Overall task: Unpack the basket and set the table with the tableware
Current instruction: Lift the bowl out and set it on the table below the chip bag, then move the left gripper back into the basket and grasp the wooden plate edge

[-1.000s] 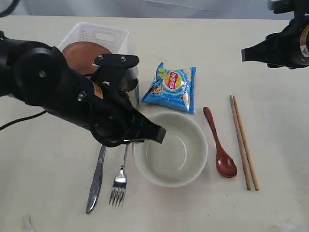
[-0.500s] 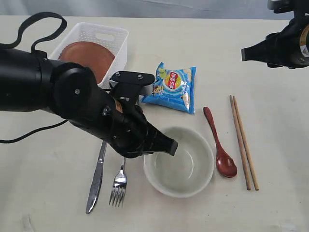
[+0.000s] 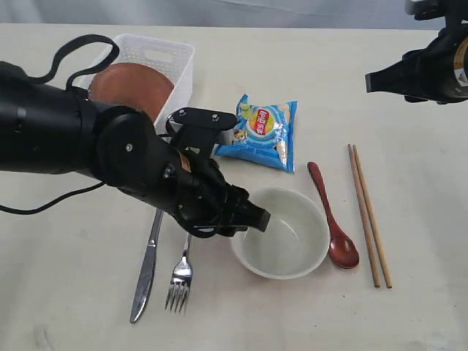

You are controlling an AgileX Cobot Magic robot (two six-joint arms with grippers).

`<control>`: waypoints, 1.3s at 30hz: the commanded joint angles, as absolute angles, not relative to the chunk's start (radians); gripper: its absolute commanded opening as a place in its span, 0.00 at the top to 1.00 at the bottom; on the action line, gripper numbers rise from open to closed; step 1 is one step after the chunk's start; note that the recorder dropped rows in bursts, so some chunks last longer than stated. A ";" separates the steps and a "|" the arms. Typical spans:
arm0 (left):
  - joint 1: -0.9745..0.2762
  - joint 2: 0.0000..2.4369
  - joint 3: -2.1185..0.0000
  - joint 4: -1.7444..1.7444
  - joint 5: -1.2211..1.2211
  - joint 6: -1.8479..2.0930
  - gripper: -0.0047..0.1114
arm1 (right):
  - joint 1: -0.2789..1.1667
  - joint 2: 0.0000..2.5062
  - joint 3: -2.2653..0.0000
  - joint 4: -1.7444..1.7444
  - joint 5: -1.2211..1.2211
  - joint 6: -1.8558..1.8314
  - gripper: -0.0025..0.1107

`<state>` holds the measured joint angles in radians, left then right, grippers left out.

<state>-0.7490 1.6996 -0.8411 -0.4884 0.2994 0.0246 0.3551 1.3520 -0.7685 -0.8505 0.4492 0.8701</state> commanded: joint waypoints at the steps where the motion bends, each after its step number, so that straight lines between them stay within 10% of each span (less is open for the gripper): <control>1: -0.715 1.639 -0.849 -0.428 0.322 0.031 0.40 | 0.351 1.348 -0.767 -0.857 0.454 0.878 0.63; 21: -0.208 1.381 -0.849 -0.247 0.343 -0.089 0.37 | 0.351 1.348 -0.767 -0.855 0.424 0.897 0.63; 39: -0.187 1.769 -1.158 -0.007 0.604 -0.387 0.37 | 0.351 1.348 -0.767 -0.838 0.400 0.897 0.63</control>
<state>-0.1892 1.7252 -1.0952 -0.1034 0.5022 -0.3021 0.3551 1.3520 -0.7685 -0.8366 0.4116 0.8925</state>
